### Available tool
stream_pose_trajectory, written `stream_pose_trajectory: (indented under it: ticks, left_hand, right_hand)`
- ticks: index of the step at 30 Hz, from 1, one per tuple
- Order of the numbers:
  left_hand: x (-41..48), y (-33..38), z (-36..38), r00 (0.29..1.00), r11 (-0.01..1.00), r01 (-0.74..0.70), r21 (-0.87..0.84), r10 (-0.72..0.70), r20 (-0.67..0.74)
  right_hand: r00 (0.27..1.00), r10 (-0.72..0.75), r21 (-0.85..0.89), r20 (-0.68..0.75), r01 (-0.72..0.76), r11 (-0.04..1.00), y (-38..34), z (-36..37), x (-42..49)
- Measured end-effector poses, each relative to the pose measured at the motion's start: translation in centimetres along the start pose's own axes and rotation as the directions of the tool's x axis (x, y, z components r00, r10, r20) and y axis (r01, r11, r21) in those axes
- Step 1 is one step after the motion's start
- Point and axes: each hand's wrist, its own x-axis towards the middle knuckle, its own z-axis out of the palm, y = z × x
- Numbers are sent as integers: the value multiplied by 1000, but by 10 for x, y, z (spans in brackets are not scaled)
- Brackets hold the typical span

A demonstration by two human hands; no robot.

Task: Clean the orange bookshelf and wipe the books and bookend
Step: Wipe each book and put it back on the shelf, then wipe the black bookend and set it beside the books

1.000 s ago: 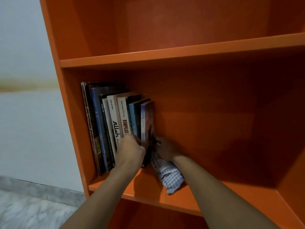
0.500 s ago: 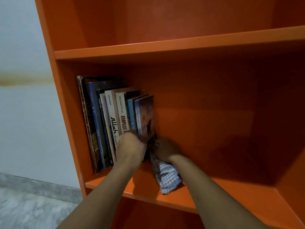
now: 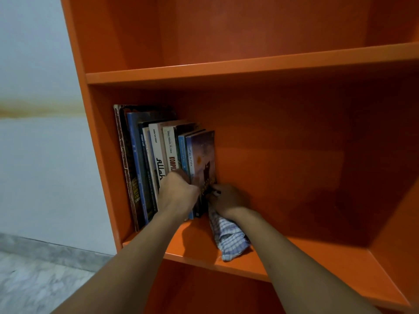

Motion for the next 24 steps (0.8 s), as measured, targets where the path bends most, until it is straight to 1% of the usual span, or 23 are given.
stream_pose_trajectory:
  ticks: [7,12,14,15,18,21,24]
  left_hand:
    - [-5,0,-11,992,999,35,-15,-33,121]
    - [-17,2,-24,983,999,-42,-4,41,180]
    - [-25,-1,-31,971,997,-68,-39,75,226]
    - [-31,-4,-35,964,994,-75,-75,92,249]
    - [-52,-14,-47,949,982,-87,-166,132,286]
    - [-85,-30,-58,931,964,-107,-244,183,315]
    - [-114,-53,-61,939,931,-126,-344,223,260]
  right_hand:
    - [1000,6,41,-20,-5,999,-9,-6,-13]
    - [996,2,6,-90,-2,1000,-20,-16,-34]
    - [996,8,-19,-84,-10,1000,-25,-20,-51]
    - [996,-8,-60,-91,2,998,-27,-21,-63]
    - [972,-147,-215,-181,107,971,-32,-24,-97]
    - [952,-226,-296,-204,160,942,-41,-16,-140]
    - [927,-325,-367,-188,240,899,-46,-7,-176]
